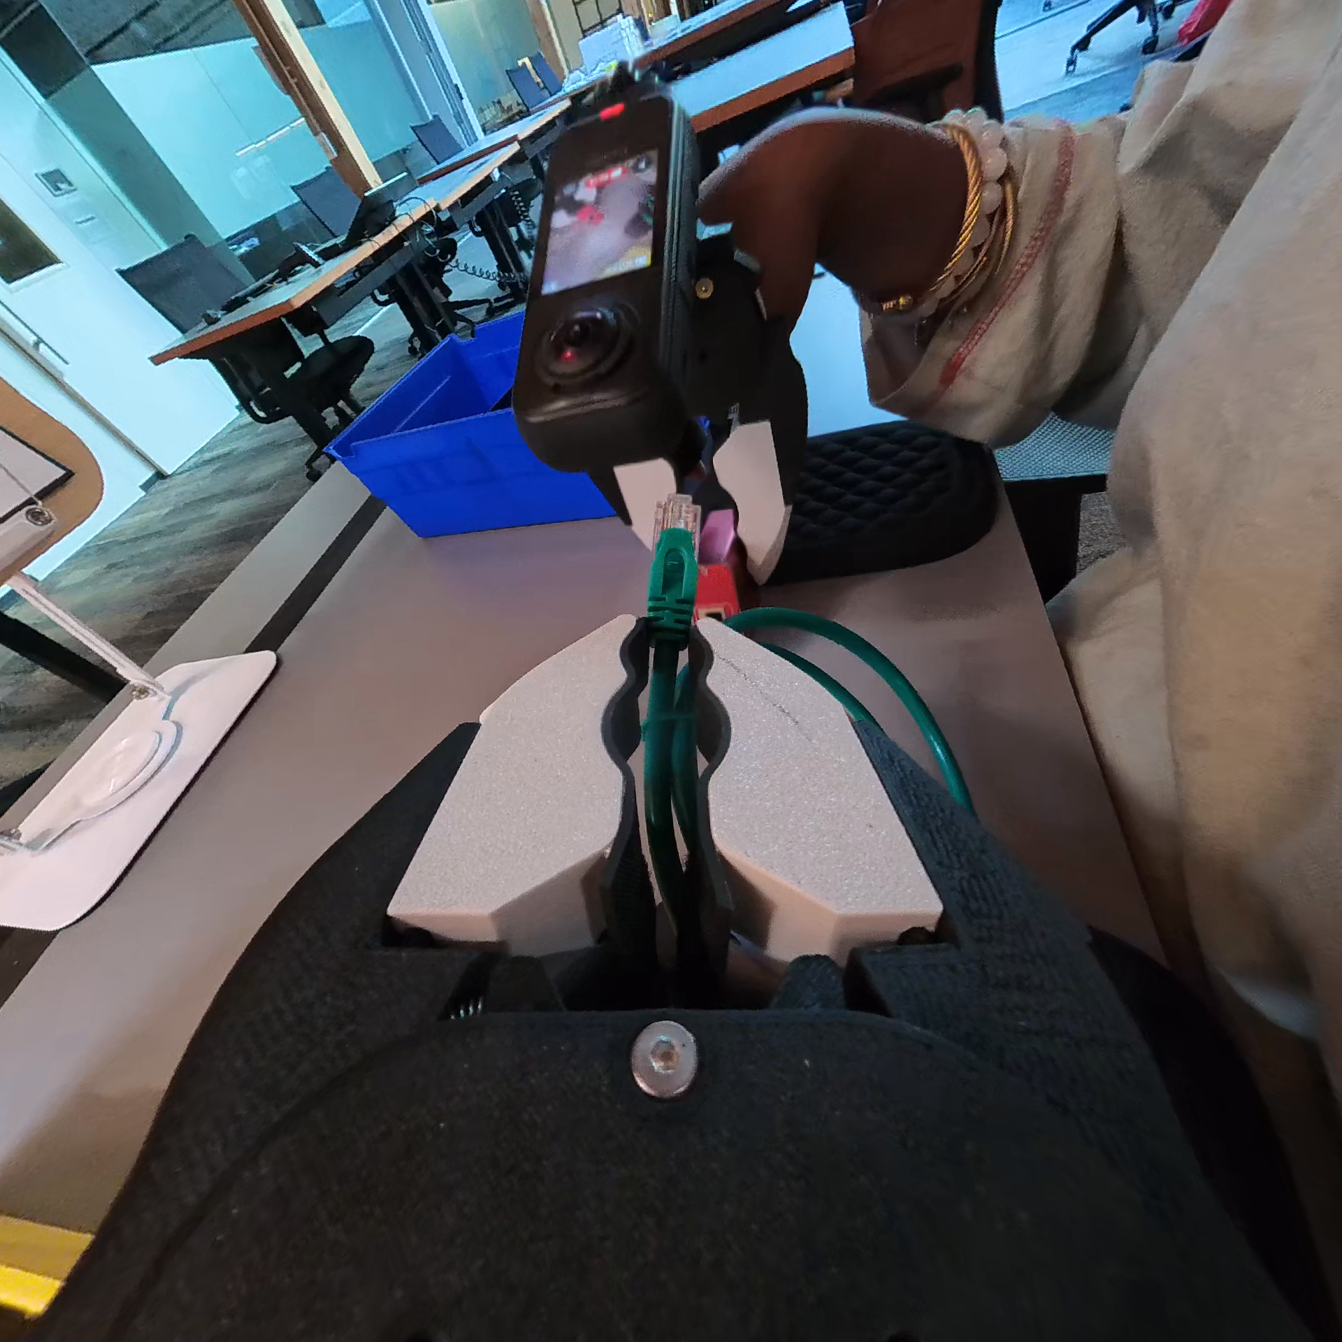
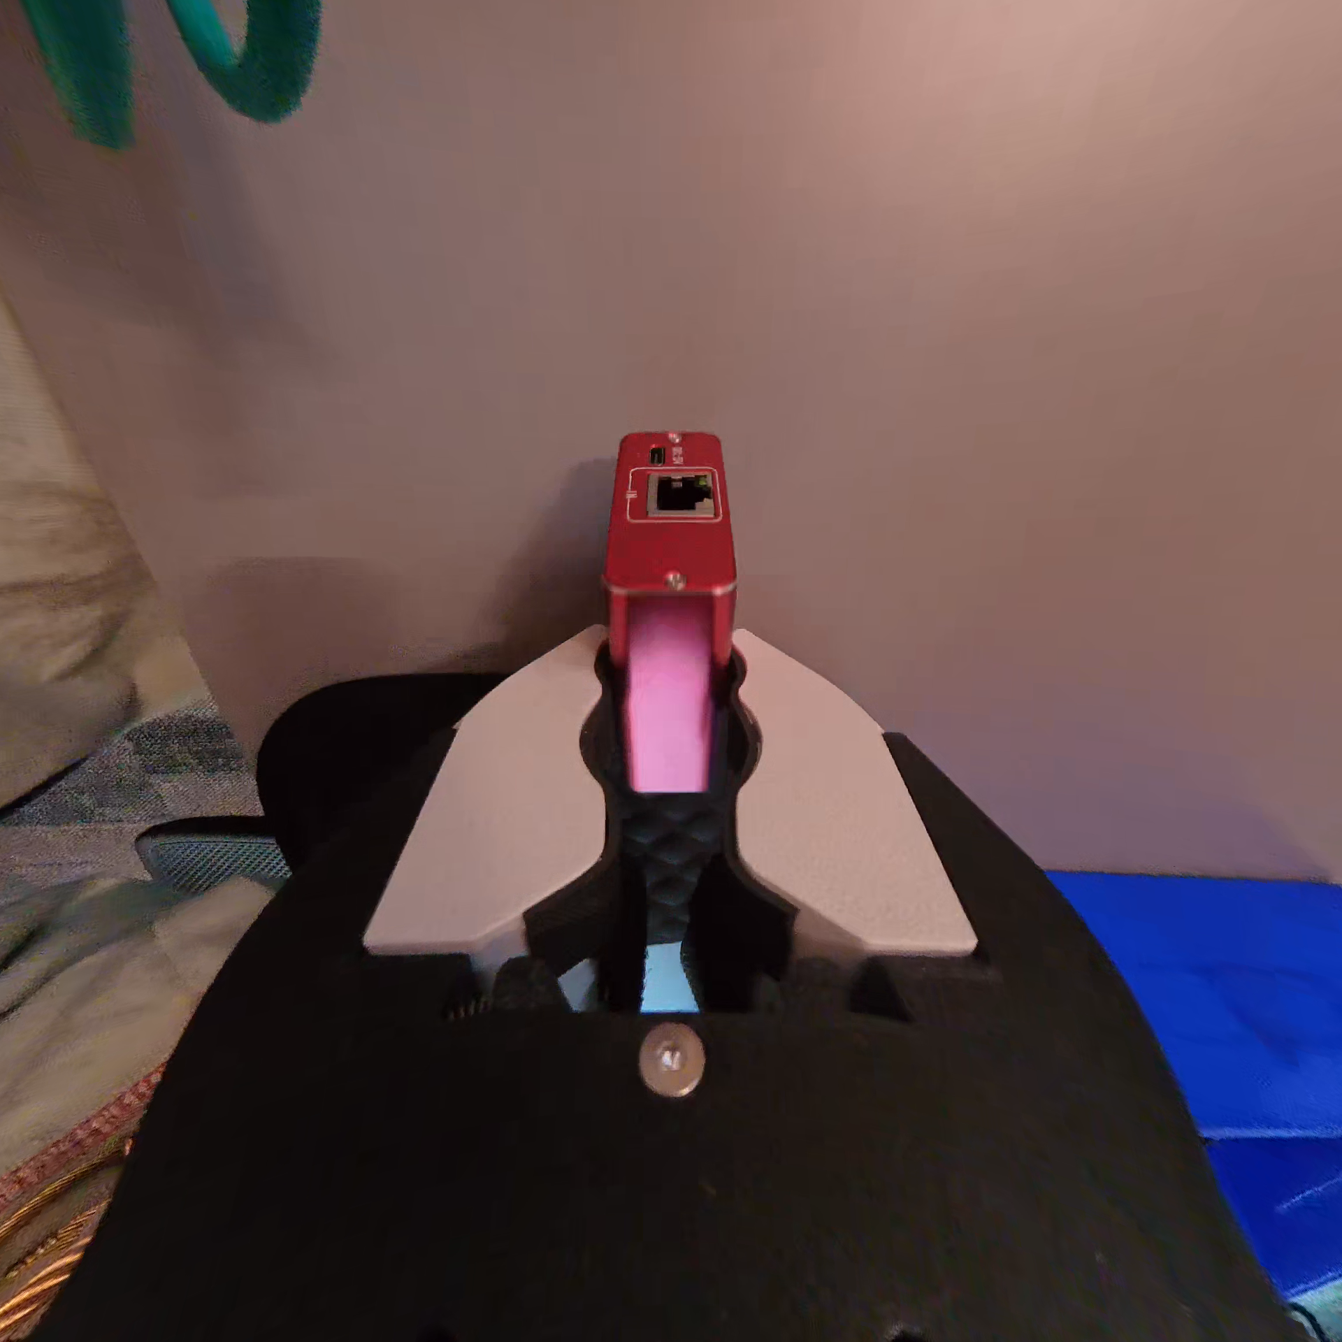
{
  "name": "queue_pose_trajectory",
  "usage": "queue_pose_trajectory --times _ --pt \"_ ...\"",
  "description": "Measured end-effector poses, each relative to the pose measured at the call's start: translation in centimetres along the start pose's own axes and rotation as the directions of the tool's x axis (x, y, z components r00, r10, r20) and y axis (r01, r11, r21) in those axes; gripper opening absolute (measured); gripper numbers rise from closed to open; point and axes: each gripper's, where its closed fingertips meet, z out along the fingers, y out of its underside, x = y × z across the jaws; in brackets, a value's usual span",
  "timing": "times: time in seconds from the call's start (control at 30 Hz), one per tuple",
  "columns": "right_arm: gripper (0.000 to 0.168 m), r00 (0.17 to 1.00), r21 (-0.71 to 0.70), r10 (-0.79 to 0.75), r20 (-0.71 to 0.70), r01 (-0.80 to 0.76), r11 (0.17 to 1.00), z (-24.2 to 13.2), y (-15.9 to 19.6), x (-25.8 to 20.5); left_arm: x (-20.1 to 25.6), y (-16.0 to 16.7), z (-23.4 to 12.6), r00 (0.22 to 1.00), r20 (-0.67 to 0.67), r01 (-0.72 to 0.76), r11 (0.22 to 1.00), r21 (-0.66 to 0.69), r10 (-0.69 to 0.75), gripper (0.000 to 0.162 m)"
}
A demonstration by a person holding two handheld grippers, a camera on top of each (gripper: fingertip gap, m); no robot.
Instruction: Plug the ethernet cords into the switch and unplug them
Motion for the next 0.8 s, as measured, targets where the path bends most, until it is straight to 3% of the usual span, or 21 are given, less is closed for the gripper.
queue_pose_trajectory --times 0.13,0.2,0.27,0.4,0.5,0.67,0.8 --pt "0.031 1.0 0.022 -0.011 0.009 0.011 1.0 0.9 -0.9 0.1 -0.2 0.1 -0.3 1.0 0.006 0.007 1.0 0.01 -0.007 0.01" --pt "0.031 1.0 0.098 0.003 0.003 -0.003 0.995 0.9 -1.3 0.1 -0.2 0.1 -0.3 1.0 0.003 0.015 1.0 0.018 -0.015 0.01" --pt "0.042 1.0 0.237 0.017 0.013 -0.019 0.971 0.6 -1.9 -0.1 -0.1 0.1 -0.3 1.0 -0.001 0.015 1.0 0.023 -0.015 0.01" --pt "0.055 0.997 0.578 0.076 0.016 -0.071 0.813 0.5 -1.1 0.6 -0.1 0.0 -0.2 1.0 -0.003 0.01 1.0 0.025 -0.01 0.01" --pt "0.057 0.997 0.708 0.057 -0.06 0.002 0.706 0.8 -0.5 0.6 -0.2 0.1 -0.2 1.0 0.001 0.012 1.0 0.022 -0.012 0.01" --pt "0.031 0.976 0.748 0.025 -0.214 0.148 0.647 -0.4 -1.5 1.0 -0.1 0.1 -0.3 1.0 0.009 0.01 1.0 0.017 -0.01 0.01" --pt "0.027 0.964 0.665 -0.084 -0.253 0.237 0.708 -1.6 -1.6 0.5 -0.1 0.0 -0.4 1.0 0.018 0.011 1.0 0.015 -0.011 0.01"
